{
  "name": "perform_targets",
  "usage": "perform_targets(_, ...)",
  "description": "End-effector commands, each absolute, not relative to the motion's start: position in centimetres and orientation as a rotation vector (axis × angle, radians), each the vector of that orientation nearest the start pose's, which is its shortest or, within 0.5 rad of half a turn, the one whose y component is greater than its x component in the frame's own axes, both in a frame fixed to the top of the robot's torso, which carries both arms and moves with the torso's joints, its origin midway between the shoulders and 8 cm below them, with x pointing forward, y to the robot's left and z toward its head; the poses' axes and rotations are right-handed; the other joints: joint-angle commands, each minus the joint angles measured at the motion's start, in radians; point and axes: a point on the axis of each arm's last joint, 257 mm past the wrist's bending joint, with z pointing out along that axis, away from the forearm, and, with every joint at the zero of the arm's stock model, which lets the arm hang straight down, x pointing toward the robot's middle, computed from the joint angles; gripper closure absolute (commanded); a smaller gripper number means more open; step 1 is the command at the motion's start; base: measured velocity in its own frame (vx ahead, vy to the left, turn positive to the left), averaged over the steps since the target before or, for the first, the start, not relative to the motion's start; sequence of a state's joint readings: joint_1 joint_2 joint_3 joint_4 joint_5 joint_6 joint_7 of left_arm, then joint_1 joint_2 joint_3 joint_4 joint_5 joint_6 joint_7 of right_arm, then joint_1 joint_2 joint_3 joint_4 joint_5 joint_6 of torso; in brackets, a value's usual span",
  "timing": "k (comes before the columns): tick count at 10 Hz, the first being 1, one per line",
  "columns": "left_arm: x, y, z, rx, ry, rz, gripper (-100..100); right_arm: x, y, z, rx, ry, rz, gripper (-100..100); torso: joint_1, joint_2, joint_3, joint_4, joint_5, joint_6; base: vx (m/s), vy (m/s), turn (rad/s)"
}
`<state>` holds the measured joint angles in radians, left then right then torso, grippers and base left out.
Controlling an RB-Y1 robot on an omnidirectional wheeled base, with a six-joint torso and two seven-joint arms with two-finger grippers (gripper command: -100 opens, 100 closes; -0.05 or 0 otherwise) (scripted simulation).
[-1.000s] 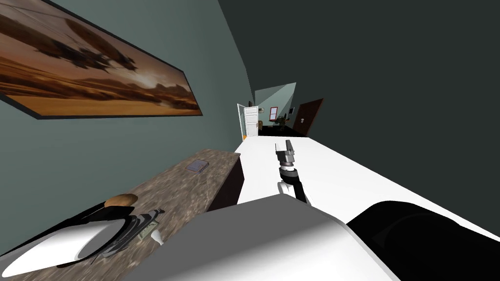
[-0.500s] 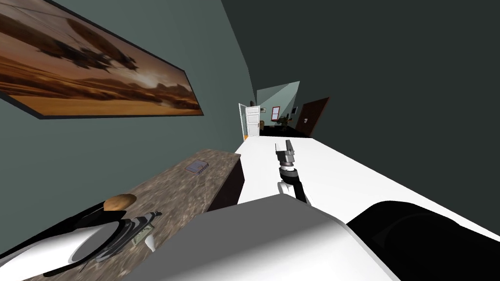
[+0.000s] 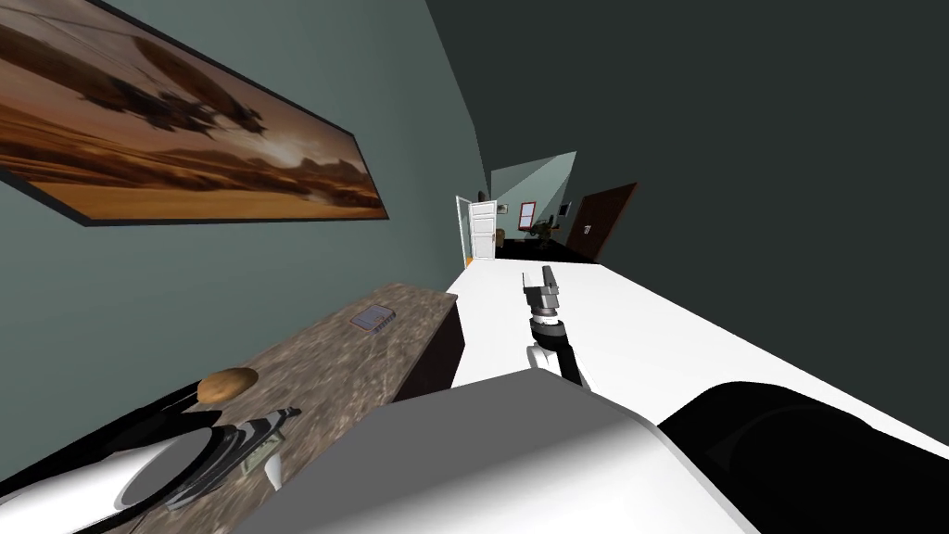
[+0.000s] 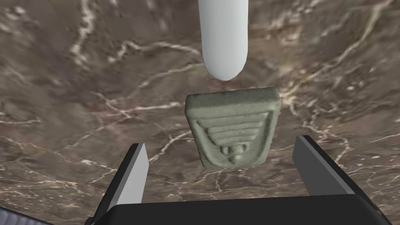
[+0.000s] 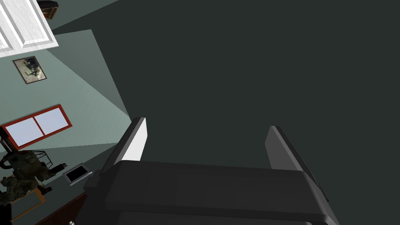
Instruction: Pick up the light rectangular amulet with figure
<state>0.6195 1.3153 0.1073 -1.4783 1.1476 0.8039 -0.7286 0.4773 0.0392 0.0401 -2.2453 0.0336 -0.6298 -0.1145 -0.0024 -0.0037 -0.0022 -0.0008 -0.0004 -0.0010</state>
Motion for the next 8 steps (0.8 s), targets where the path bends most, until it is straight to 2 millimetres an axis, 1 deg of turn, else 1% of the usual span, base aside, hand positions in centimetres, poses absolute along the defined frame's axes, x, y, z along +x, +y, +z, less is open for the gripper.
perform_targets(1, 18.0, 67.7, -34.2, -1.389, 2.432, 0.230, -100, 33.1, -26.0, 4.0, 0.612, 0.491, 1.462, 0, 0.000, 0.000, 0.000, 0.000, 0.000, 0.000, 0.053, -0.028, 0.087)
perform_targets(2, 18.0, 67.7, -34.2, -1.352, 2.455, 0.237, -100, 33.1, -26.0, 4.0, 0.612, 0.491, 1.462, 0, 0.000, 0.000, 0.000, 0.000, 0.000, -0.001, 0.053, -0.034, 0.066)
perform_targets(3, 17.5, 68.2, -34.4, -1.382, 2.434, 0.224, -100, 33.1, -26.0, 4.0, 0.612, 0.491, 1.462, 0, 0.000, -0.001, 0.000, 0.000, 0.000, 0.000, 0.081, -0.039, 0.118)
perform_targets(4, 17.5, 68.2, -34.4, -1.347, 2.455, 0.231, -100, 33.1, -26.0, 4.0, 0.612, 0.491, 1.462, 0, -0.001, -0.002, -0.001, 0.000, 0.000, -0.001, 0.072, -0.039, 0.045)
perform_targets(5, 17.5, 68.2, -34.4, -1.329, 2.466, 0.234, -100, 33.1, -26.0, 4.0, 0.612, 0.491, 1.462, 0, -0.001, -0.002, -0.001, 0.000, 0.000, 0.000, 0.027, -0.022, -0.029)
perform_targets(6, 16.9, 68.8, -34.7, -1.352, 2.450, 0.223, -100, 33.1, -26.0, 4.0, 0.612, 0.491, 1.462, 0, 0.000, 0.000, 0.000, 0.000, 0.000, 0.000, 0.042, -0.038, 0.070)
perform_targets(8, 16.9, 68.8, -34.7, -1.312, 2.473, 0.231, -100, 33.1, -26.0, 4.0, 0.612, 0.491, 1.462, 0, -0.001, -0.001, 0.000, 0.000, 0.000, 0.000, 0.046, -0.028, 0.042)
